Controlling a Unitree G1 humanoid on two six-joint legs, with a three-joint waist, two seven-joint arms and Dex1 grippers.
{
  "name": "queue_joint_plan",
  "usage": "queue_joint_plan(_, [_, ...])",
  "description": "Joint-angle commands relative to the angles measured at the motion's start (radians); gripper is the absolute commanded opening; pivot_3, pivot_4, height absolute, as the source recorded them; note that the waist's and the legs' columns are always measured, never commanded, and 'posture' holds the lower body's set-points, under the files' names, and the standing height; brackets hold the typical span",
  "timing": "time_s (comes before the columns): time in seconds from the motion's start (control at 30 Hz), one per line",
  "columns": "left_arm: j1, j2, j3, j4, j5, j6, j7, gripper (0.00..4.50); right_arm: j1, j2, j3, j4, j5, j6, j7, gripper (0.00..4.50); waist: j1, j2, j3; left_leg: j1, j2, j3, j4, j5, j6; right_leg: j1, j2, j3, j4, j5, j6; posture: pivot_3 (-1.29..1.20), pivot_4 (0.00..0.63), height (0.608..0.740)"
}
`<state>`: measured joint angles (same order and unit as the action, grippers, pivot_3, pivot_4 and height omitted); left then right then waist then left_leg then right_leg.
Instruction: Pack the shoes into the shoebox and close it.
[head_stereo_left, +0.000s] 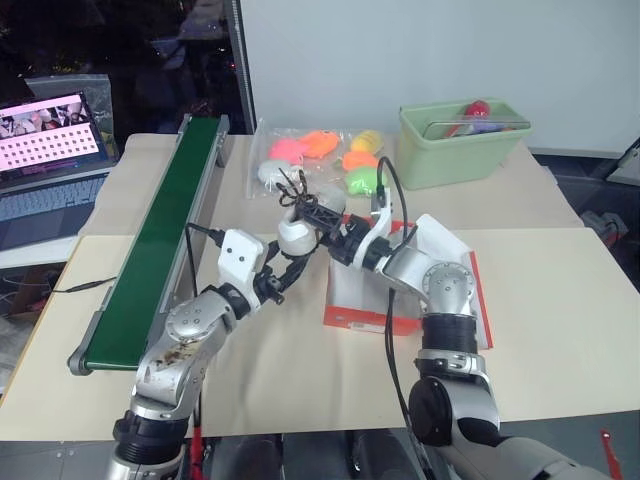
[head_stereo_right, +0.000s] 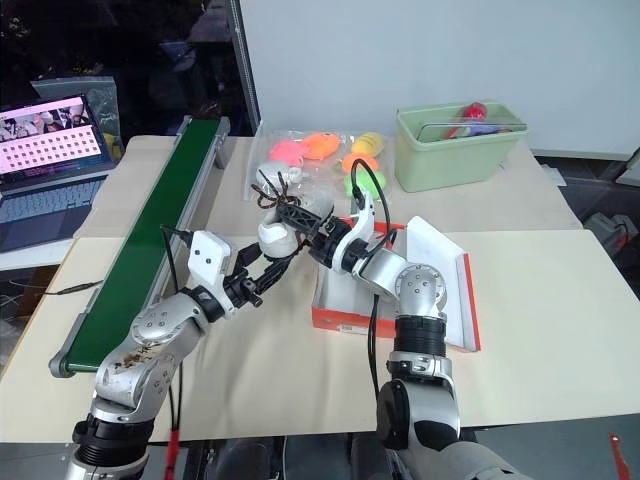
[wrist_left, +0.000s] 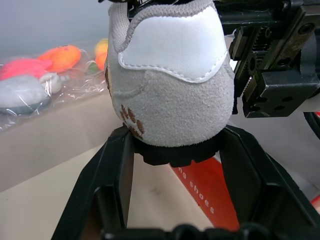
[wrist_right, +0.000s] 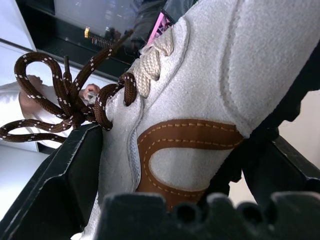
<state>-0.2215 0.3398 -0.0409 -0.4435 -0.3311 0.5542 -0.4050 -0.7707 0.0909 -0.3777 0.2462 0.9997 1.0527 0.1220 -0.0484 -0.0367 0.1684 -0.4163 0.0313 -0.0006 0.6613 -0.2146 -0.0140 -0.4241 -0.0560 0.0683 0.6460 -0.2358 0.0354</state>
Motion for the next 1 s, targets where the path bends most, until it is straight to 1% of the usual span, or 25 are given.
queue_joint_plan(0.03, [-0.031,0.006,0.007,-0.061,-0.028,0.006,-0.018,2.29,-0.053,0.086,-0.002,-0.038,0.063,-0.046,-0.017,4.5,0.001,0.0,0.0,0.0,0.0,0.0,0.0,0.0,0.0,0.0,0.0,0.0,0.0,0.0,0.0,0.0,0.15,0.729])
queue_joint_plan(0.1, [-0.036,0.013,0.007,-0.058,-0.025,0.01,-0.019,2.29,-0.047,0.087,0.009,-0.05,0.077,-0.052,-0.024,4.5,0.002,0.0,0.0,0.0,0.0,0.0,0.0,0.0,0.0,0.0,0.0,0.0,0.0,0.0,0.0,0.0,0.15,0.729])
queue_joint_plan(0.13, [-0.038,0.015,0.007,-0.055,-0.023,0.011,-0.019,2.27,-0.044,0.087,0.014,-0.055,0.083,-0.054,-0.027,3.99,0.002,0.0,0.0,0.0,0.0,0.0,0.0,0.0,0.0,0.0,0.0,0.0,0.0,0.0,0.0,0.0,0.15,0.729])
queue_joint_plan(0.17, [-0.04,0.018,0.006,-0.053,-0.021,0.011,-0.02,2.27,-0.043,0.088,0.018,-0.059,0.089,-0.058,-0.034,3.86,0.001,0.0,0.0,0.0,0.0,0.0,0.0,0.0,0.0,0.0,0.0,0.0,-0.001,0.0,0.0,0.0,0.15,0.729])
queue_joint_plan(0.2, [-0.041,0.02,0.006,-0.05,-0.02,0.011,-0.02,2.27,-0.041,0.089,0.022,-0.065,0.095,-0.061,-0.04,3.49,0.001,0.0,0.0,0.0,0.0,0.0,0.0,0.0,0.0,0.0,0.0,0.0,-0.001,0.0,0.0,0.0,0.15,0.729])
queue_joint_plan(0.23, [-0.042,0.021,0.005,-0.048,-0.02,0.011,-0.02,2.27,-0.04,0.09,0.026,-0.071,0.101,-0.064,-0.044,3.24,0.001,0.0,0.0,0.0,0.0,0.0,0.0,0.0,0.0,0.0,0.0,0.0,-0.001,0.0,0.0,0.0,0.15,0.729])
queue_joint_plan(0.3, [-0.044,0.024,0.003,-0.044,-0.019,0.011,-0.02,2.27,-0.038,0.093,0.036,-0.086,0.111,-0.068,-0.05,2.49,0.002,0.0,0.0,0.0,0.0,0.0,0.0,0.0,0.0,0.0,0.0,0.0,0.0,0.0,0.0,0.0,0.15,0.729])
queue_joint_plan(0.33, [-0.045,0.025,0.002,-0.042,-0.018,0.011,-0.021,2.27,-0.038,0.094,0.042,-0.093,0.116,-0.07,-0.053,2.29,0.002,0.0,0.0,0.0,0.0,0.0,0.0,0.0,0.0,0.0,0.0,0.0,-0.001,0.0,0.0,0.0,0.15,0.729])
queue_joint_plan(0.4, [-0.049,0.03,0.0,-0.032,-0.014,0.012,-0.022,2.27,-0.041,0.096,0.049,-0.107,0.135,-0.076,-0.061,1.65,0.002,0.0,0.0,0.0,0.0,0.0,0.0,0.0,0.0,0.0,0.0,0.0,-0.001,0.0,0.0,0.0,0.15,0.729])
queue_joint_plan(0.47, [-0.051,0.033,-0.001,-0.022,-0.014,0.015,-0.025,2.27,-0.046,0.095,0.052,-0.128,0.157,-0.083,-0.073,1.15,0.002,0.0,0.0,0.0,0.0,0.0,0.0,0.0,0.0,0.0,0.0,0.0,-0.001,0.0,0.0,0.0,0.15,0.729])
queue_joint_plan(0.5, [-0.049,0.039,-0.005,-0.017,-0.01,0.015,-0.028,2.27,-0.049,0.096,0.049,-0.14,0.17,-0.091,-0.079,1.07,0.002,0.0,0.0,0.0,0.0,0.0,0.0,0.0,0.0,0.0,0.0,0.0,-0.001,0.0,0.0,0.0,0.15,0.729])
queue_joint_plan(0.67, [-0.039,0.044,-0.025,-0.001,0.003,-0.003,-0.037,2.27,-0.062,0.099,0.027,-0.168,0.228,-0.144,-0.122,1.07,0.002,0.0,0.0,0.0,0.0,0.0,0.0,0.0,0.0,0.0,0.0,0.0,-0.001,0.0,0.0,0.0,0.15,0.729])
queue_joint_plan(0.73, [-0.033,0.039,-0.029,-0.001,-0.002,-0.015,-0.041,3.09,-0.068,0.096,0.022,-0.184,0.248,-0.172,-0.145,1.05,0.002,0.001,0.0,0.0,0.0,0.0,0.0,0.0,0.0,0.0,0.0,0.0,-0.001,0.0,0.0,0.0,0.15,0.729])
queue_joint_plan(0.77, [-0.031,0.039,-0.031,-0.001,-0.002,-0.016,-0.042,3.38,-0.072,0.096,0.017,-0.189,0.26,-0.188,-0.159,1.05,0.002,0.001,0.0,0.0,0.0,0.0,0.0,0.0,0.0,0.0,0.0,0.0,-0.001,0.0,0.0,0.0,0.15,0.729])
queue_joint_plan(0.8, [-0.029,0.041,-0.037,-0.003,0.002,-0.016,-0.042,3.8,-0.075,0.093,0.013,-0.193,0.271,-0.201,-0.173,1.05,0.003,0.001,0.001,-0.001,0.0,0.0,0.0,0.0,0.0,0.0,0.0,0.0,-0.001,0.0,0.0,0.0,0.15,0.729])
queue_joint_plan(0.87, [-0.024,0.042,-0.042,-0.005,0.006,-0.009,-0.039,4.45,-0.085,0.065,0.007,-0.198,0.269,-0.237,-0.206,1.05,0.003,0.002,0.001,-0.001,0.0,0.0,0.0,0.0,0.0,0.0,0.0,0.0,-0.002,0.0,0.0,0.0,0.15,0.729])
queue_joint_plan(0.9, [-0.022,0.04,-0.04,-0.005,0.005,-0.006,-0.038,4.45,-0.087,0.051,0.008,-0.199,0.269,-0.248,-0.219,1.05,0.003,0.002,0.001,-0.002,0.0,0.0,0.0,0.0,0.0,-0.001,0.0,0.0,-0.002,0.0,0.0,0.0,0.15,0.729])
queue_joint_plan(0.93, [-0.019,0.042,-0.039,-0.007,0.004,-0.008,-0.041,4.45,-0.091,0.013,0.012,-0.197,0.241,-0.253,-0.228,1.05,0.003,0.002,0.001,-0.002,0.0,0.0,0.0,0.0,0.0,-0.001,0.0,0.0,-0.002,0.0,0.0,0.0,0.15,0.729])
queue_joint_plan(1.0, [-0.014,0.053,-0.042,-0.012,0.013,-0.016,-0.049,4.45,-0.099,-0.112,0.064,-0.192,0.141,-0.204,-0.239,1.05,0.0,0.002,0.001,-0.002,0.0,0.0,0.0,0.0,0.0,-0.001,0.0,0.0,-0.001,0.0,0.0,0.0,0.15,0.729])
